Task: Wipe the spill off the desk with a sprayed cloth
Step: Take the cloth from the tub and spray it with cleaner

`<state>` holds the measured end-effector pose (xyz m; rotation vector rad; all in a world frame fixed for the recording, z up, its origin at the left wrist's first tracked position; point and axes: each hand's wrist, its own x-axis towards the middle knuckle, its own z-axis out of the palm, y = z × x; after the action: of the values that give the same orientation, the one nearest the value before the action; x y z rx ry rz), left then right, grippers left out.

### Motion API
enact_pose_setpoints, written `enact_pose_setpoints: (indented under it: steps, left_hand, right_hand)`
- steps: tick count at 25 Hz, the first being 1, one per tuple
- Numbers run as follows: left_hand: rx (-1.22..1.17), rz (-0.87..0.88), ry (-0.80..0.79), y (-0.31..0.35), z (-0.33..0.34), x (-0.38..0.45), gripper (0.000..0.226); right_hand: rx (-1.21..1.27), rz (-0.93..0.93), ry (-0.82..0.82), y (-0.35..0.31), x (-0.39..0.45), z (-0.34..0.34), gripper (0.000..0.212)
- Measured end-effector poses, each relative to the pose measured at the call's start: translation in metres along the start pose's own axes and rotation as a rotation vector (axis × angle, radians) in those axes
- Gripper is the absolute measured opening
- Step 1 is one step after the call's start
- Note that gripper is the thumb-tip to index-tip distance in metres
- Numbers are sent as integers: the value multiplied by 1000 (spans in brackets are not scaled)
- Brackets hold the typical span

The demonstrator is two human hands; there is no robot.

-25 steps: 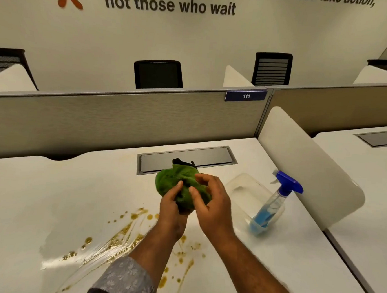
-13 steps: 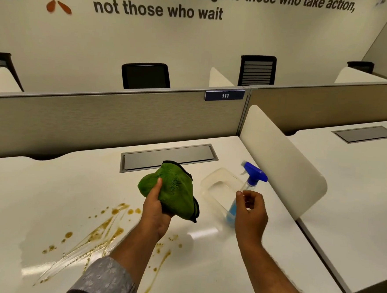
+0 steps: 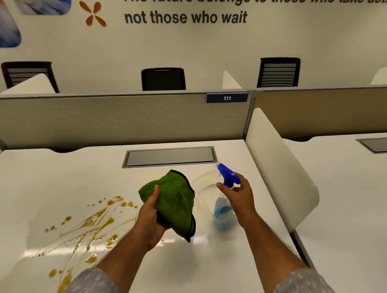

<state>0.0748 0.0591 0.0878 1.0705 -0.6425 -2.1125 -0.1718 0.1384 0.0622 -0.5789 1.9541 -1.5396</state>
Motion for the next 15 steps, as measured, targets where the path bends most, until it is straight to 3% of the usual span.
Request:
enact_pose_setpoints:
  steps: [5, 8, 11, 15]
  left_hand:
    - [-8, 3, 77, -22, 3, -11, 48]
    - [-13, 14, 77, -30, 5, -15, 44]
    - [-12, 8, 75, -33, 8, -15, 51]
    - [-19, 8, 88, -29, 11, -14, 61]
  right_hand:
    - [-123, -75, -29, 13, 12, 2, 53]
    - [-183, -63, 24, 18, 11, 0, 58]
    - [-56, -59, -10, 11, 7, -3, 67]
    - [88, -184, -68, -19, -15, -12, 57]
